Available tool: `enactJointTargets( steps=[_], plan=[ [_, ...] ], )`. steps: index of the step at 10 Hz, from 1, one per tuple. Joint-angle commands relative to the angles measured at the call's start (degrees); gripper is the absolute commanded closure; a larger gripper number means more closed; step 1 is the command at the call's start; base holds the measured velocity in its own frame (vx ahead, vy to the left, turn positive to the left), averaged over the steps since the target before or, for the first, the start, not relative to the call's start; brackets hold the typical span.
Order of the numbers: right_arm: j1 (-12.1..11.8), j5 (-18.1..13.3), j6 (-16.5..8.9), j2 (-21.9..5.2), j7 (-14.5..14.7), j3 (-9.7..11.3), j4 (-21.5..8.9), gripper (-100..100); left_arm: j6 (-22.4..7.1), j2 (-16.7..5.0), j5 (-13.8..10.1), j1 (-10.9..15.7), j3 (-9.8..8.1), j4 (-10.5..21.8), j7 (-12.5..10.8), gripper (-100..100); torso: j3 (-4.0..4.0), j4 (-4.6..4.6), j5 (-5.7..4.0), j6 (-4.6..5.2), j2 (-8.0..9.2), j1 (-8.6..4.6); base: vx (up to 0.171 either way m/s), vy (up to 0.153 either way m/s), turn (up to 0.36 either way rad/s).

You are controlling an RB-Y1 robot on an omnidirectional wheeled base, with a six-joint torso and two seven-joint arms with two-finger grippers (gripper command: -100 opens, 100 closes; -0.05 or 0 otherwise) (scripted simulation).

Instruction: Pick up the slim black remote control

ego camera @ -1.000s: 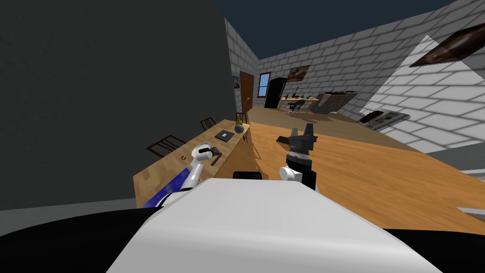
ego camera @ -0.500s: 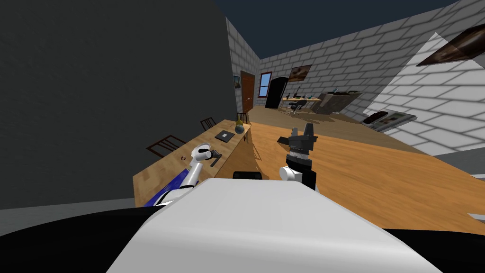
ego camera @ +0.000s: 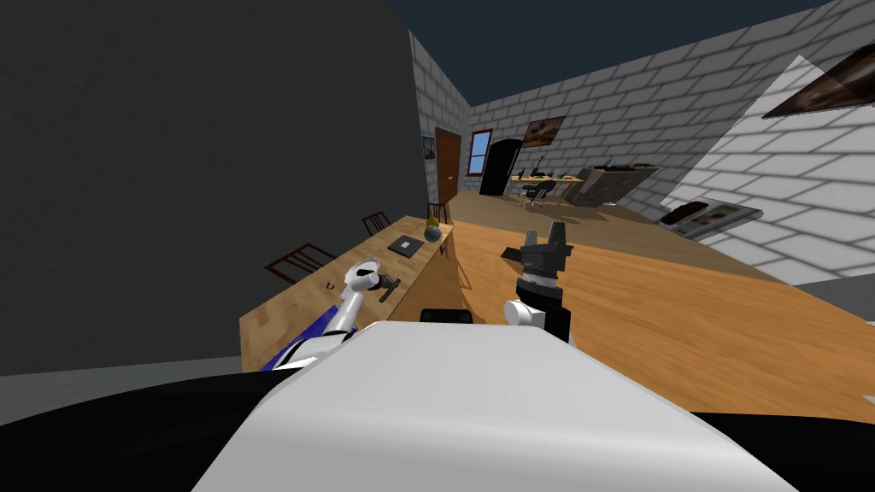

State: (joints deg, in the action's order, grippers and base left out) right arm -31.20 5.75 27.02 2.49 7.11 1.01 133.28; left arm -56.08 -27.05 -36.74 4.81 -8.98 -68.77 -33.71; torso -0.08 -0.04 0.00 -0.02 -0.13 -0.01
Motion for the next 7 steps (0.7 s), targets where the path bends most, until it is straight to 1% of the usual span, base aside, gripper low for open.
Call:
enactJointTargets(
  steps=[1,3,4,6,7],
  plan=[
    [0.00,0.00,0.00,0.00,0.00,0.00,0.00,0,-2.67,-0.59,-0.96,0.87,-0.01,2.61,-0.82,-100,0.00,0.00,0.00,0.00,0.00,0.00,0.037,-0.006,0.020],
    [0.00,0.00,0.00,0.00,0.00,0.00,0.00,0,-5.83,-1.77,-2.75,2.00,-0.17,6.08,-1.68,-100,0.00,0.00,0.00,-0.01,-0.01,0.02,0.047,0.001,0.032],
    [0.00,0.00,0.00,0.00,0.00,0.00,0.00,0,-6.20,-1.77,-2.75,2.00,-0.17,6.17,-1.68,-100,-0.01,0.00,0.00,0.00,-0.02,0.02,0.035,-0.002,0.010],
    [0.00,0.00,0.00,0.00,0.00,0.00,0.00,0,-8.98,-2.82,-4.14,2.88,-0.30,8.90,-2.36,-100,0.02,0.01,0.00,0.00,0.03,0.01,0.030,0.000,0.015],
    [0.00,0.00,0.00,0.00,0.00,0.00,0.00,0,-8.98,-2.82,-4.14,2.88,-0.30,8.90,-2.36,-100,0.03,0.01,0.00,0.00,0.04,0.02,0.020,-0.003,0.011]
  ],
)
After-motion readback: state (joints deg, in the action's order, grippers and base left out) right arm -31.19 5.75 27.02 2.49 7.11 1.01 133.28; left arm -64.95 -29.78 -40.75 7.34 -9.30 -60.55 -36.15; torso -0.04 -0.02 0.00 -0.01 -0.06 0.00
